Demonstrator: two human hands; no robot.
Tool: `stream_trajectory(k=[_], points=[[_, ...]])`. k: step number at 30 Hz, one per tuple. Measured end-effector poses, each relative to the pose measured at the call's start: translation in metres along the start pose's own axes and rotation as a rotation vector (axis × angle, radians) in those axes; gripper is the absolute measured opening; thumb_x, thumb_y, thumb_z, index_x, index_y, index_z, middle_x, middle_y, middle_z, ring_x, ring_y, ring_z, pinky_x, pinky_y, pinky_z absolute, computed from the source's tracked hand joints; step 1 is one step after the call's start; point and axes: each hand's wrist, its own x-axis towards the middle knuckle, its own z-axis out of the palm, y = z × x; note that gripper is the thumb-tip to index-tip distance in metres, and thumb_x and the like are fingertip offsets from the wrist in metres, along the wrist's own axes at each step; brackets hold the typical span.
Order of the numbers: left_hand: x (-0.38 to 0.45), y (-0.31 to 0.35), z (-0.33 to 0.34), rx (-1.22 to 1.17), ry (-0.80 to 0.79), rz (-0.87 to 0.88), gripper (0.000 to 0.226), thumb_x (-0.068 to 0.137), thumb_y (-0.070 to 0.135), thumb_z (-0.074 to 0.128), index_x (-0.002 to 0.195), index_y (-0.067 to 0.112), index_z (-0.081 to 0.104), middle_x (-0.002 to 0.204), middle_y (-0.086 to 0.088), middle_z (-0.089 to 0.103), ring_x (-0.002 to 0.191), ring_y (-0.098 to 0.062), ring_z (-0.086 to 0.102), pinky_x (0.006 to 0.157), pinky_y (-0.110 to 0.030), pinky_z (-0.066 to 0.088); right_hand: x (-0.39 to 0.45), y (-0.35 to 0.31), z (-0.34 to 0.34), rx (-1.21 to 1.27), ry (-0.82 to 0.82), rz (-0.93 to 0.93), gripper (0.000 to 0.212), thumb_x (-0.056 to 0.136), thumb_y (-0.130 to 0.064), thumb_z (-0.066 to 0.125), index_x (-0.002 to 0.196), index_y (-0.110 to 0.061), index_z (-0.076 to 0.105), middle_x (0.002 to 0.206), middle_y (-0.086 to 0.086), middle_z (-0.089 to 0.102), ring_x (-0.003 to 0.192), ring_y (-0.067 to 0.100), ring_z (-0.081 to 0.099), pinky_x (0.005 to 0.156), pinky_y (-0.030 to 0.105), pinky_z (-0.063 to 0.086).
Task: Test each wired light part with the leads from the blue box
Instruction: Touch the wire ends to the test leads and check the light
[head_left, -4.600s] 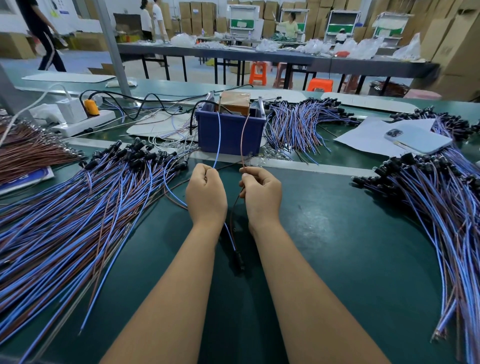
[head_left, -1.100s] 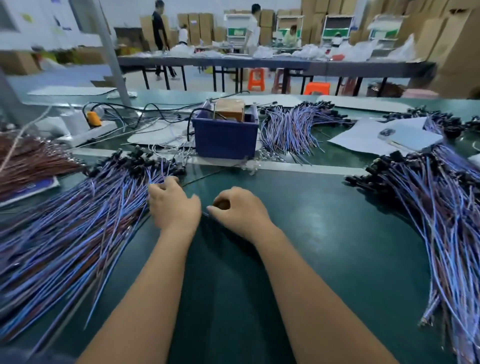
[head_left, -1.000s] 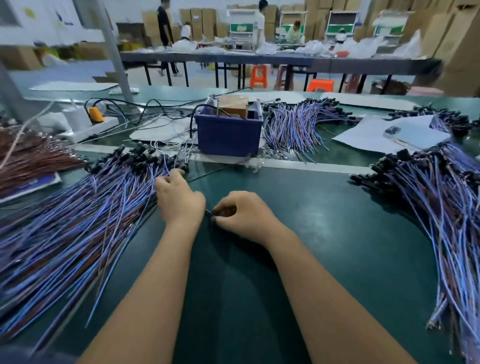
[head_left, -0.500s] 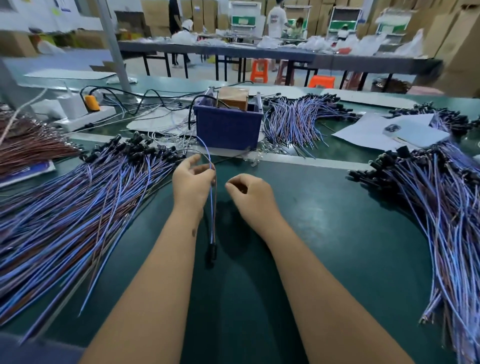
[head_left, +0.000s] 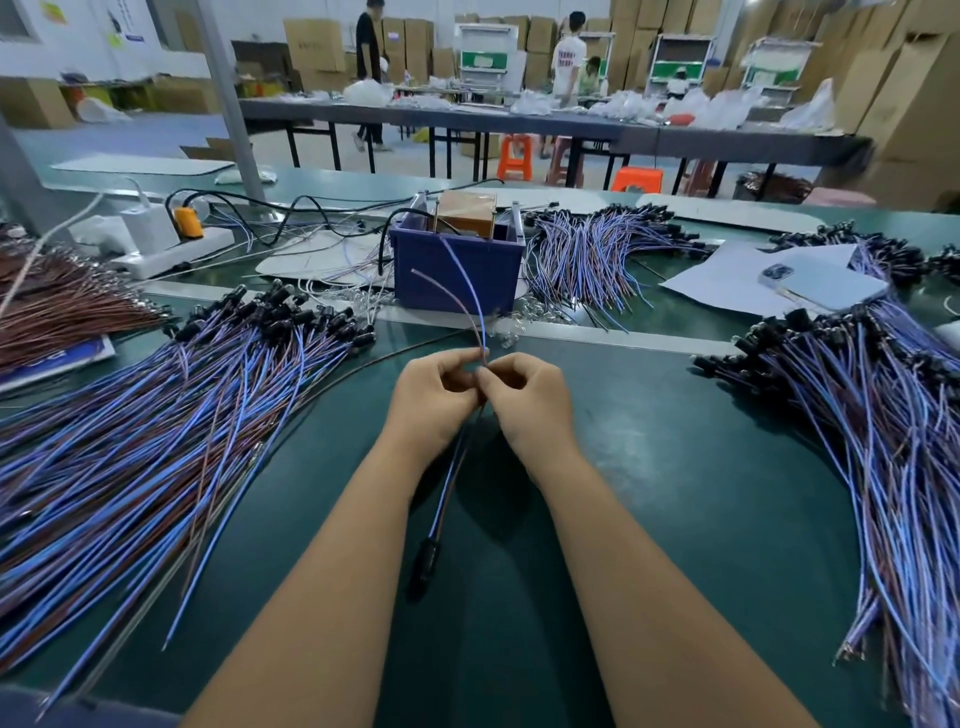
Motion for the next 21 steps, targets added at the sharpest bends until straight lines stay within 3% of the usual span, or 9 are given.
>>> stream_trajectory(k=[2,4,9,12,15,18,21], points=[[0.002,-0.003,-0.002,0.023,0.016,0.008,0.029,0.083,-0.004,0.067,0.108,0.009,0.072,0.064,0.002,0.066,0.059,-0.001,0.052,0.063,-0.017,0.048,-0.001,0.000,-0.002,-0.001,0.047,-0.027,0.013,0.086,-0.014,0.068,0.075,-0.020,0.067,0.066,-0.010,0.063,0.058,-0.003,0.053,0.060,0.012,0.041],[0.006,-0.006,-0.006,0.000,0.115,-0.043,0.023,0.083,0.001,0.070,0.101,0.014,0.074,0.054,0.014,0.057,0.051,0.002,0.048,0.061,-0.016,0.045,-0.001,-0.001,-0.006,0.034,0.134,-0.032,0.017,0.089,-0.015,0.065,0.074,-0.022,0.063,0.064,-0.008,0.061,0.056,-0.001,0.050,0.056,0.010,0.039],[0.013,-0.014,-0.017,-0.145,0.349,-0.146,0.022,0.086,0.007,0.068,0.101,0.023,0.070,0.066,0.008,0.057,0.062,-0.009,0.052,0.075,-0.034,0.053,0.003,-0.002,-0.015,0.213,0.272,0.092,0.018,0.095,-0.021,0.058,0.078,-0.026,0.060,0.055,-0.006,0.060,0.051,0.008,0.045,0.054,0.025,0.039],[0.016,-0.019,-0.019,-0.111,0.425,-0.114,0.027,0.087,0.010,0.066,0.114,0.013,0.071,0.067,0.011,0.058,0.062,-0.007,0.049,0.069,-0.021,0.050,0.003,-0.002,-0.016,0.231,0.285,0.121,0.017,0.096,-0.021,0.058,0.080,-0.026,0.061,0.052,-0.007,0.059,0.056,0.012,0.051,0.057,0.028,0.041],[0.016,-0.020,-0.018,-0.085,0.418,-0.086,0.028,0.090,0.012,0.064,0.118,0.012,0.069,0.068,0.014,0.058,0.061,-0.003,0.048,0.059,-0.007,0.042,0.004,-0.001,-0.014,0.189,0.255,0.143,0.016,0.096,-0.021,0.056,0.081,-0.024,0.061,0.052,-0.007,0.059,0.053,0.008,0.051,0.057,0.026,0.041],[0.014,-0.020,-0.016,-0.048,0.353,-0.092,0.027,0.091,0.017,0.062,0.117,0.017,0.070,0.071,0.012,0.061,0.065,-0.005,0.049,0.060,-0.013,0.042,0.004,0.000,-0.014,0.140,0.219,0.159,0.016,0.096,-0.020,0.055,0.082,-0.019,0.063,0.050,-0.006,0.060,0.044,0.001,0.045,0.054,0.024,0.038],[0.014,-0.019,-0.014,-0.016,0.330,-0.117,0.025,0.089,0.017,0.062,0.112,0.020,0.073,0.061,0.024,0.064,0.055,0.002,0.047,0.056,-0.013,0.041,0.003,-0.001,-0.013,0.089,0.206,0.150,0.017,0.095,-0.019,0.054,0.080,-0.019,0.063,0.048,-0.007,0.060,0.040,0.000,0.043,0.052,0.024,0.036]])
